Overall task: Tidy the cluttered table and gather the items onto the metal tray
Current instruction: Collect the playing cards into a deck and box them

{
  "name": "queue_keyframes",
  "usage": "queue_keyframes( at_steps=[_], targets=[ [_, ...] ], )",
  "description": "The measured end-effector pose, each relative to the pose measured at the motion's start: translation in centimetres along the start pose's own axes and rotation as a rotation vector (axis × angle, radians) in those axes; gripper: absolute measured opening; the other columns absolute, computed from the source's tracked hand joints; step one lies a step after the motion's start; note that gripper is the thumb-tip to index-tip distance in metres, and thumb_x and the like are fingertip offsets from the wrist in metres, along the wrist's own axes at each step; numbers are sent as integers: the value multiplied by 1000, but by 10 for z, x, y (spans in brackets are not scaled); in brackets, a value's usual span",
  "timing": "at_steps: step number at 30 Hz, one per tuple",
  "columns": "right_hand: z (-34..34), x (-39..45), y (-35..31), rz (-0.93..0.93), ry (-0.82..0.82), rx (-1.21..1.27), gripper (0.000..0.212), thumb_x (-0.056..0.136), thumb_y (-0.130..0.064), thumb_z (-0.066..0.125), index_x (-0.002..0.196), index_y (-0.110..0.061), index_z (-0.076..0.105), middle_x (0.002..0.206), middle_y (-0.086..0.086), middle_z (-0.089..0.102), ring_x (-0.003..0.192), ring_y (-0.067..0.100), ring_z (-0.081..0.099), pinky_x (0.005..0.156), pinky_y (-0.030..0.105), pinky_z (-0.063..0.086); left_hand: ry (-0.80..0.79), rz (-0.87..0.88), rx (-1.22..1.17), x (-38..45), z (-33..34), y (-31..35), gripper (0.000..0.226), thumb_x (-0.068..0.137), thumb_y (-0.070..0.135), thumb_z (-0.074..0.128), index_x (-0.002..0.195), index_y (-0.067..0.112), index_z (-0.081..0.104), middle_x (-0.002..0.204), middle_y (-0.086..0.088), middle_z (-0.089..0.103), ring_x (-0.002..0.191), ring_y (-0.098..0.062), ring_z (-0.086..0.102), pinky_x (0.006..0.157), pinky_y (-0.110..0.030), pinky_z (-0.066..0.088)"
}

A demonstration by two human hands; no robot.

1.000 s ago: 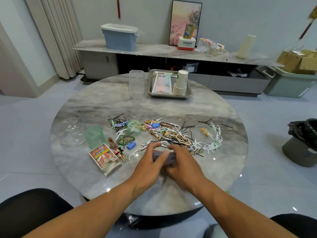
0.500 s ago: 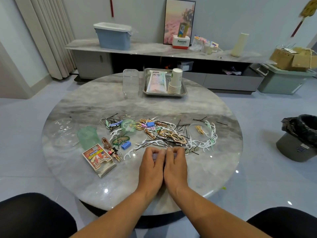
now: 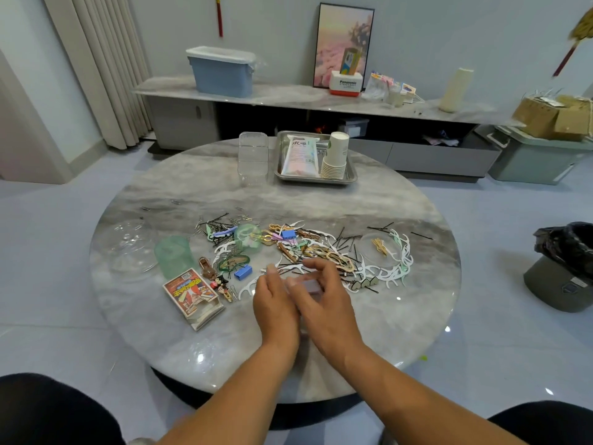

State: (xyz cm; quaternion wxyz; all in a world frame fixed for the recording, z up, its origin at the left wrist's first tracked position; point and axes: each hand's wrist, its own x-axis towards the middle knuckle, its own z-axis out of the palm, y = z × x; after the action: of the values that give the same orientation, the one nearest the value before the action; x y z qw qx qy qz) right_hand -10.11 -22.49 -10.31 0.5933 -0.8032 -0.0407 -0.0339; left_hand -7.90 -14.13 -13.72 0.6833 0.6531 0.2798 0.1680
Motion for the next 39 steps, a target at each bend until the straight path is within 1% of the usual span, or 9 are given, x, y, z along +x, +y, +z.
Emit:
queue_keyframes(
  at_steps=[4,7,10,14,20,25,28,33,39],
  targets=[
    [-7,-3,-7,-157,-81,-362,40,96,-51,61,130,-34,52,124,-17,59,113,3,55,96,26,45,38,-468,-410,4,3,14,46,104,51,44,98,10,65,89,-13,74,84,-28,73,80,-42,59],
    [-10,4,-18,-216,-209,-561,20,100,-47,54,105,-29,49,103,-10,53,97,14,53,78,35,42,-103,-603,-513,1,-7,17,50,103,51,48,91,8,71,71,-11,74,64,-23,74,68,-36,58],
    [-15,17,-33,-330,-187,-757,22,99,-48,51,92,-30,39,90,-10,48,86,18,49,66,37,32,-200,-364,-255,-3,-15,16,64,106,53,37,68,18,75,67,-2,71,65,-16,67,68,-32,49],
    [-18,14,-25,-273,-249,-934,10,102,-34,49,106,-26,45,104,-1,54,96,25,57,67,37,34,-235,-47,-86,-5,-22,18,48,108,49,33,100,27,75,104,7,75,99,-5,66,90,-31,49],
    [-21,17,-19,-214,-306,-925,22,94,-16,51,113,-26,47,100,-2,53,86,24,57,68,39,45,-491,-43,-21,-16,-17,11,29,102,52,47,107,31,67,96,7,73,92,-10,69,83,-29,54],
    [-17,5,-2,7,-104,-478,22,91,-22,57,99,-36,42,86,-9,62,72,9,58,57,31,41,-404,55,179,-13,-11,19,25,104,40,38,97,25,57,87,5,65,80,-7,62,66,-28,42],
    [-16,-5,7,161,-33,-233,25,90,-26,65,103,-35,47,93,-8,70,81,8,66,73,40,55,-404,51,226,-12,-3,21,26,104,35,34,94,22,55,86,2,61,79,-11,58,67,-32,42],
    [-15,-3,-3,-44,-152,-528,16,100,-26,50,116,-24,47,116,2,60,105,29,60,84,41,46,-422,-280,-10,-7,-8,26,36,99,37,41,78,21,66,80,-7,69,78,-21,64,75,-34,48],
    [-25,24,-22,-161,-428,-1413,47,93,-15,61,134,-17,37,126,10,58,114,34,62,92,43,42,-384,199,249,17,-39,38,22,108,27,39,108,34,60,108,6,68,109,-13,64,96,-35,51]
  ],
)
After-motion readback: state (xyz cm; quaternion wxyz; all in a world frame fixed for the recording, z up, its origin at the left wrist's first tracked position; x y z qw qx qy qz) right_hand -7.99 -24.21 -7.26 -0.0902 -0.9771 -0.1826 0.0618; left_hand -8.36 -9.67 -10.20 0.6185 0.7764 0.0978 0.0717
